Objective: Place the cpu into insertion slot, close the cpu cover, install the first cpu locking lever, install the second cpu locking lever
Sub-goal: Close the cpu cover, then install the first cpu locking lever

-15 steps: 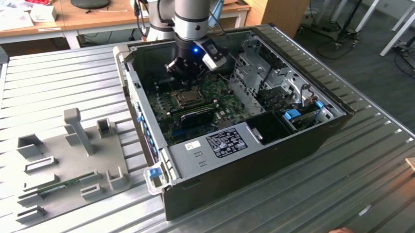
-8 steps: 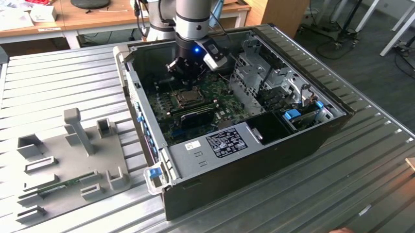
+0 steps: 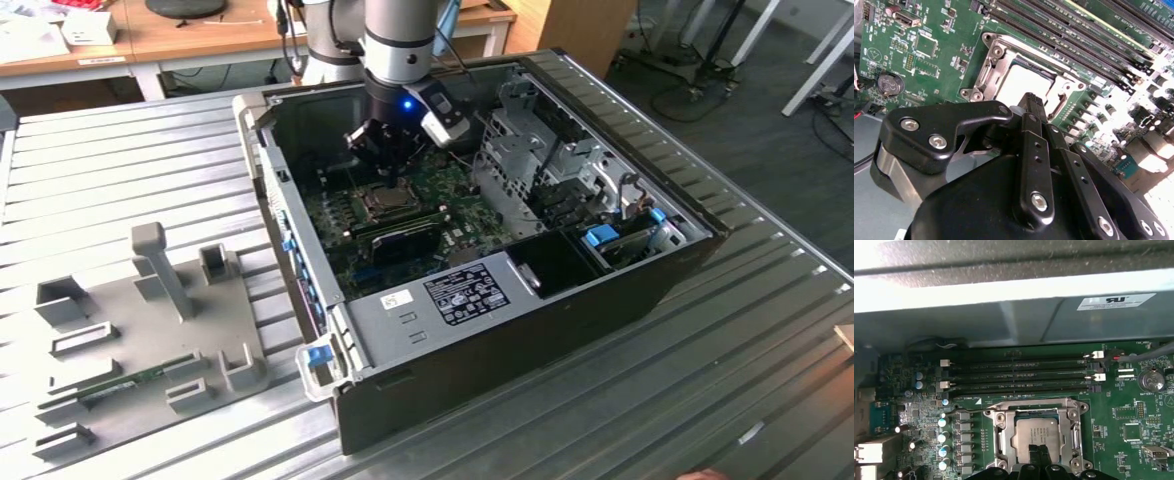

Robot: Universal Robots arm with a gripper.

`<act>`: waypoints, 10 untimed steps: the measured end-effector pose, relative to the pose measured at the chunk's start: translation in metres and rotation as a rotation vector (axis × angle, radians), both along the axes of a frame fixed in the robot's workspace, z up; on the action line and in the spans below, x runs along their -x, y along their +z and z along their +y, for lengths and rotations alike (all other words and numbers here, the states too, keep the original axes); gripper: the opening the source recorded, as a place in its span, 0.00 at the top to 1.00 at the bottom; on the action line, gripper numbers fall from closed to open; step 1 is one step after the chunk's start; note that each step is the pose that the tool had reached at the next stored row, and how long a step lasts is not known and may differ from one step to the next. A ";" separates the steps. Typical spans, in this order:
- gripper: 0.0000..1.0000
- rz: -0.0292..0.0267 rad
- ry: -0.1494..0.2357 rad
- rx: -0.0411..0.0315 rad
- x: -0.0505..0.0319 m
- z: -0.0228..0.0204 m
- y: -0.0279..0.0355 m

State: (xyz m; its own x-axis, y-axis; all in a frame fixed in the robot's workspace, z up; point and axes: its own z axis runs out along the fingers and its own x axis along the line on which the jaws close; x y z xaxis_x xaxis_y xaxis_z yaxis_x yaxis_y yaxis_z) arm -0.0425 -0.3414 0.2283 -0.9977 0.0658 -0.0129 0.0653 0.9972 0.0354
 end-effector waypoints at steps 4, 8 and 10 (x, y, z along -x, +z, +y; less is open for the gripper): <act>0.90 -0.0002 0.000 -0.0003 -0.0002 0.0000 -0.0013; 0.90 -0.0001 0.000 -0.0002 -0.0005 0.0000 -0.0022; 0.90 -0.0001 0.000 -0.0001 -0.0005 0.0000 -0.0023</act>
